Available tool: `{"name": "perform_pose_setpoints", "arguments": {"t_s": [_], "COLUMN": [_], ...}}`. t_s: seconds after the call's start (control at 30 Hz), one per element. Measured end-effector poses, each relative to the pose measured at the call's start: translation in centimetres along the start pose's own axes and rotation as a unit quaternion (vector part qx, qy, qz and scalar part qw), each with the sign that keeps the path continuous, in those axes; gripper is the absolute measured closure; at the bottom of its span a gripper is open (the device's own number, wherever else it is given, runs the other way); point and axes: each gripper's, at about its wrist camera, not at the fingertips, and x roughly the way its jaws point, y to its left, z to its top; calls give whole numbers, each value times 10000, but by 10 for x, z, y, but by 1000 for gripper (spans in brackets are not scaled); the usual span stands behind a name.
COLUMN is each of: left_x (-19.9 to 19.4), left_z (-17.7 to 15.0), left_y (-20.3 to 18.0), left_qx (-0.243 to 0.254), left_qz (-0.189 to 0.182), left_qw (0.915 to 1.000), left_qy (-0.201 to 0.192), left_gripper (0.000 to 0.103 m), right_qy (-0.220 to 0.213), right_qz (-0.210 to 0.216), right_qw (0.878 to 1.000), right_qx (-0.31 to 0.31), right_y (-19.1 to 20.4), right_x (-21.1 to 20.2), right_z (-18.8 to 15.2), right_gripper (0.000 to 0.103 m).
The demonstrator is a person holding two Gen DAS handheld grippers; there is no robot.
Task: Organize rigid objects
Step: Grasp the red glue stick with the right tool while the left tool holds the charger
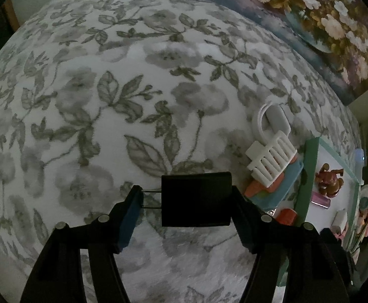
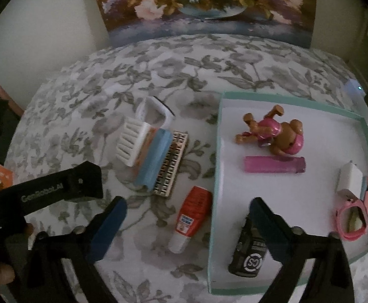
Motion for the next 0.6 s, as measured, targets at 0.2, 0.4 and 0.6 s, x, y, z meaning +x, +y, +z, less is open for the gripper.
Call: {"name": "perform_pose_setpoints", "arguments": {"t_s": [0.2,0.4,0.6], "left_x": [-5,-3,-2], "left_z": [-1,-2,-1], "left_y": [6,5,7], "left_qx": [-67,-126,-171], "left_qz": [-42,-92,-149], "left_qw": [10000,9999,9997], "left_qy": [8,38,60], "left_gripper": [34,34,34], "right_qy": [116,250,264], "right_qz": [192,159,370], "right_qw": [9997,9994,9989], "right_qx": [-53,-177,-91], "right_y": [4,8,7], "right_x": [4,12,6], "right_z": [-2,-7,-6], "right_gripper": [29,35,49]}}
